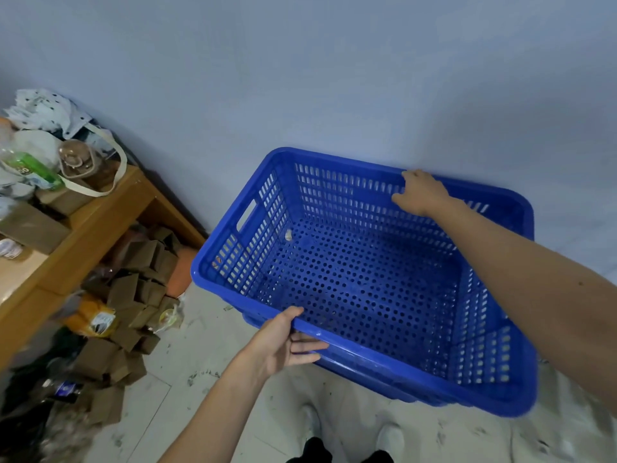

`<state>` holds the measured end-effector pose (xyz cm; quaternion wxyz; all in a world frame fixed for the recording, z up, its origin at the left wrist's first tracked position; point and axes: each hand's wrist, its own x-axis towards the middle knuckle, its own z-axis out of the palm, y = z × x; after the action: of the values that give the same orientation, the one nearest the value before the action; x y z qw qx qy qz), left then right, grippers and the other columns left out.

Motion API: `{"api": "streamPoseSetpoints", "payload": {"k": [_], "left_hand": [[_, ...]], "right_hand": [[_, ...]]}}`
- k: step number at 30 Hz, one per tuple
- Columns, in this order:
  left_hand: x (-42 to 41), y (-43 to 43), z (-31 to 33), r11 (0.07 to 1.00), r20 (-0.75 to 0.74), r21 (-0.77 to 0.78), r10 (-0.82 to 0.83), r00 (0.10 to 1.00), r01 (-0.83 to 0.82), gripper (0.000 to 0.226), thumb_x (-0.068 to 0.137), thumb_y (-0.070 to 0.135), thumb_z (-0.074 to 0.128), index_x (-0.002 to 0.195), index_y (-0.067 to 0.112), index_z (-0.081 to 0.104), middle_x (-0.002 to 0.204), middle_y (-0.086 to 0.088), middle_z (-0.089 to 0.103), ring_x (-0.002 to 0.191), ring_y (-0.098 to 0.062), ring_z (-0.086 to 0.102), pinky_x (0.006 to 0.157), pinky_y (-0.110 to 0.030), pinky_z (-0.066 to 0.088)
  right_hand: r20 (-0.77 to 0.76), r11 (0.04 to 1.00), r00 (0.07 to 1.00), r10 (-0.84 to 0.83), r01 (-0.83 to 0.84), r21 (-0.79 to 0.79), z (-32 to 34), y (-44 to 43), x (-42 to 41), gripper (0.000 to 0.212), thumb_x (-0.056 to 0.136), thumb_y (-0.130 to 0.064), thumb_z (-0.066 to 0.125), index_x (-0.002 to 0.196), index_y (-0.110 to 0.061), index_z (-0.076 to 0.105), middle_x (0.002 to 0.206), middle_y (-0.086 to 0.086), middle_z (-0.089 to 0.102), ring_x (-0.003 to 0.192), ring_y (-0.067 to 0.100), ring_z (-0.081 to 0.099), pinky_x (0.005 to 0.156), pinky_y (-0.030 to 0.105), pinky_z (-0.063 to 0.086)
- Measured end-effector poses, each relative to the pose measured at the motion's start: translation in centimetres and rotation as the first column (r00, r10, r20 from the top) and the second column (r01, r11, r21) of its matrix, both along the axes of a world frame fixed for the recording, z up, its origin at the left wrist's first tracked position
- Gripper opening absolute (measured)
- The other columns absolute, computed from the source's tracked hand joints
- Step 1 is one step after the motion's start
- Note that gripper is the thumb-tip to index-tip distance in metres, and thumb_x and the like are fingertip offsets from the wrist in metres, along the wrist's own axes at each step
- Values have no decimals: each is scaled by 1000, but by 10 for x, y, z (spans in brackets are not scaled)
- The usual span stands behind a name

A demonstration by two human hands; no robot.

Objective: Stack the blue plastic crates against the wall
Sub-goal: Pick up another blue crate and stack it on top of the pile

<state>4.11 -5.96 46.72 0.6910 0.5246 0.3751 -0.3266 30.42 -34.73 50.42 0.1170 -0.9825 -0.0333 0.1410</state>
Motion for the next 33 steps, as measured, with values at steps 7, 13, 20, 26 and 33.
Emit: {"api": "streamPoseSetpoints", "payload": {"k": [7, 13, 20, 26, 33], "left_hand": [[-1, 1, -2, 983, -9, 140, -120, 993, 120, 55, 96, 52, 49, 106, 3, 70, 98, -22, 77, 89, -34, 76, 70, -41, 62], [-8, 7, 12, 782, -60, 492, -410, 910, 384, 103, 64, 94, 44, 93, 0, 75, 80, -16, 79, 72, -29, 78, 65, -34, 60], [-10, 16, 19, 550, -95, 578, -688, 719, 603, 126, 57, 103, 10, 86, 0, 77, 81, -13, 79, 76, -30, 76, 74, -37, 59], [-18, 34, 12, 228, 28, 768, -946, 323, 598, 73, 87, 82, 25, 77, 15, 53, 73, -10, 53, 68, -22, 50, 76, -39, 49], [-17, 76, 47, -226, -231, 973, -952, -202, -51, 21, 103, 16, 44, 94, 8, 61, 81, -15, 65, 64, -27, 46, 62, -42, 49]], "right_hand": [[-73, 991, 993, 94, -86, 105, -15, 4, -47, 78, 96, -46, 52, 156, -10, 18, 164, 11, 20, 148, 31, 24, 116, 46, 29], [-321, 974, 922, 215, -180, 135, -17, 19, -105, 65, 100, -46, 48, 149, -6, 36, 155, 16, 38, 139, 35, 41, 110, 47, 39], [-342, 945, 893, 293, -216, 247, 7, 50, -197, 51, 103, -51, 36, 137, -18, 55, 139, 3, 57, 121, 26, 56, 99, 39, 42], [-249, 987, 967, 57, -16, 162, 7, 73, -274, 53, 100, -56, 37, 122, -14, 63, 123, 9, 66, 105, 30, 61, 92, 44, 48], [-37, 984, 983, -180, 180, -14, -3, 81, -348, 46, 99, -45, 47, 135, -17, 48, 126, 8, 57, 105, 30, 56, 85, 42, 46]]}}
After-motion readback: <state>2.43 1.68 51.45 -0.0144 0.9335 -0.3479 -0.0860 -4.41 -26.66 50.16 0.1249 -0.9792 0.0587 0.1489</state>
